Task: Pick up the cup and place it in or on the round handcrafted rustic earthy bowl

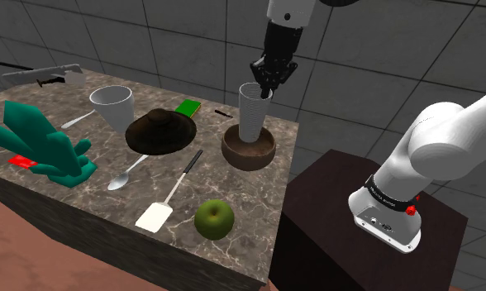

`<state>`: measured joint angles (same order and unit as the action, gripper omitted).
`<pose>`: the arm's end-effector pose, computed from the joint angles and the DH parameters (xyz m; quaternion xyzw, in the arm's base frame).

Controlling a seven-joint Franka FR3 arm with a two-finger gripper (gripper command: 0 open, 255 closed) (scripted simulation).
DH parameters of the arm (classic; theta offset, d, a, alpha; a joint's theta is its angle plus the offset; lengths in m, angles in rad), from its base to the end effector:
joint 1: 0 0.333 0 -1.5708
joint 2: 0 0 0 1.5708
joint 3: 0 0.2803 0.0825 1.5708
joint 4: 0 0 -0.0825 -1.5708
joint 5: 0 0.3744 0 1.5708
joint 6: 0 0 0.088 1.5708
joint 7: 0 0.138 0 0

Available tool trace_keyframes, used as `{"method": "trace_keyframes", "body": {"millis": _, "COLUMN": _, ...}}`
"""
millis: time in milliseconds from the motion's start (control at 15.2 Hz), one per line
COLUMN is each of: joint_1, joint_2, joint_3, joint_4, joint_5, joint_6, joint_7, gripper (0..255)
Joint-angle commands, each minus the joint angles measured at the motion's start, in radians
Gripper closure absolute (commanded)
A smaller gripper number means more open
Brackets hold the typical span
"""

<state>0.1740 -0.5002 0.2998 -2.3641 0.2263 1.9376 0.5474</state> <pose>0.3649 0.2139 0.4483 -0.9949 0.0897 -0.0093 0.0455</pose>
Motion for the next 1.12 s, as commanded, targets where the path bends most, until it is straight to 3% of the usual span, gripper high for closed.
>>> {"method": "trace_keyframes", "body": {"millis": 0, "joint_1": 0.0, "joint_2": 0.0, "joint_3": 0.0, "joint_4": 0.0, "joint_5": 0.0, "joint_6": 0.0, "joint_7": 0.0, "gripper": 255}}
{"method": "trace_keyframes", "body": {"millis": 132, "joint_1": 0.0, "joint_2": 0.0, "joint_3": 0.0, "joint_4": 0.0, "joint_5": 0.0, "joint_6": 0.0, "joint_7": 0.0, "gripper": 255}}
{"method": "trace_keyframes", "body": {"millis": 198, "joint_1": 0.0, "joint_2": 0.0, "joint_3": 0.0, "joint_4": 0.0, "joint_5": 0.0, "joint_6": 0.0, "joint_7": 0.0, "gripper": 0}}
{"method": "trace_keyframes", "body": {"millis": 528, "joint_1": 0.0, "joint_2": 0.0, "joint_3": 0.0, "joint_4": 0.0, "joint_5": 0.0, "joint_6": 0.0, "joint_7": 0.0, "gripper": 0}}
{"method": "trace_keyframes", "body": {"millis": 792, "joint_1": -0.007, "joint_2": -0.017, "joint_3": -0.022, "joint_4": 0.112, "joint_5": -0.013, "joint_6": -0.129, "joint_7": 0.003, "gripper": 0}}
{"method": "trace_keyframes", "body": {"millis": 1056, "joint_1": -0.007, "joint_2": -0.017, "joint_3": -0.022, "joint_4": 0.112, "joint_5": -0.013, "joint_6": -0.129, "joint_7": 0.003, "gripper": 0}}
